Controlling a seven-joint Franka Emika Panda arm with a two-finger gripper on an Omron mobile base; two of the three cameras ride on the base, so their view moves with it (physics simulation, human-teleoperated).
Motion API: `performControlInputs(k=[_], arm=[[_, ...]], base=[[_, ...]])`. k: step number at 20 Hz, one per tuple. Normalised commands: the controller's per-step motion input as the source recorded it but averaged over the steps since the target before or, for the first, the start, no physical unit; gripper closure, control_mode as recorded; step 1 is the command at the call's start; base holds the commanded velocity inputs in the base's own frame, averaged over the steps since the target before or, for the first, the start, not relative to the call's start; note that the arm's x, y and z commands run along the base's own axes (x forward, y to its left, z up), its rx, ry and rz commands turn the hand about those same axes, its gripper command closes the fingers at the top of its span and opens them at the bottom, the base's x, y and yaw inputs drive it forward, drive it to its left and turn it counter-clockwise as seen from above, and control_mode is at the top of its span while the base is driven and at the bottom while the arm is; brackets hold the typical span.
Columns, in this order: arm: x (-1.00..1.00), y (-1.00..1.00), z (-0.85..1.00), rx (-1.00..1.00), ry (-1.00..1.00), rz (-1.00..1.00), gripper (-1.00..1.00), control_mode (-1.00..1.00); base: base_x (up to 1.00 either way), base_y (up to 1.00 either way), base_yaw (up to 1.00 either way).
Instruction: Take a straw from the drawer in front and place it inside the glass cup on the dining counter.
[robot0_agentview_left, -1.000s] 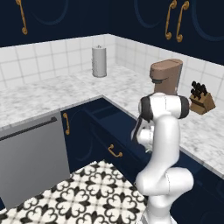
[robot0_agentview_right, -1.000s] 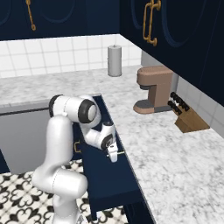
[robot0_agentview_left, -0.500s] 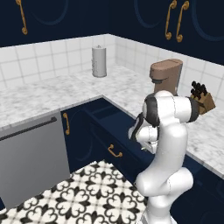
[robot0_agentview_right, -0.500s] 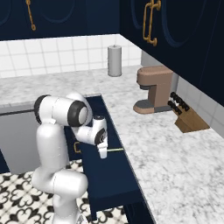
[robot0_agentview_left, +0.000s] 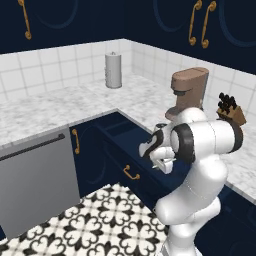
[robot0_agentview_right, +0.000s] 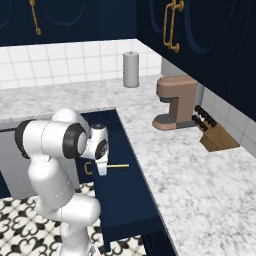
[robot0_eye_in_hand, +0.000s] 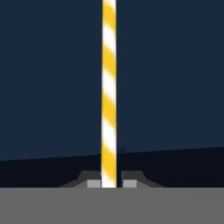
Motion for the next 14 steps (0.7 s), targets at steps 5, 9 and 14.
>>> performControlInputs(k=[5,9,14], arm=[[-0.16,0.42,0.82,0.07,-0.1,-0.03,1.0,-1.0],[-0.19,0.41,0.93,0.03,-0.12,-0.06,1.0,-1.0],[-0.27,0.49,0.96,0.03,-0.1,-0.08,1.0,-1.0]], base=[[0.0,0.0,0.0],[0.0,0.0,0.0],[0.0,0.0,0.0]])
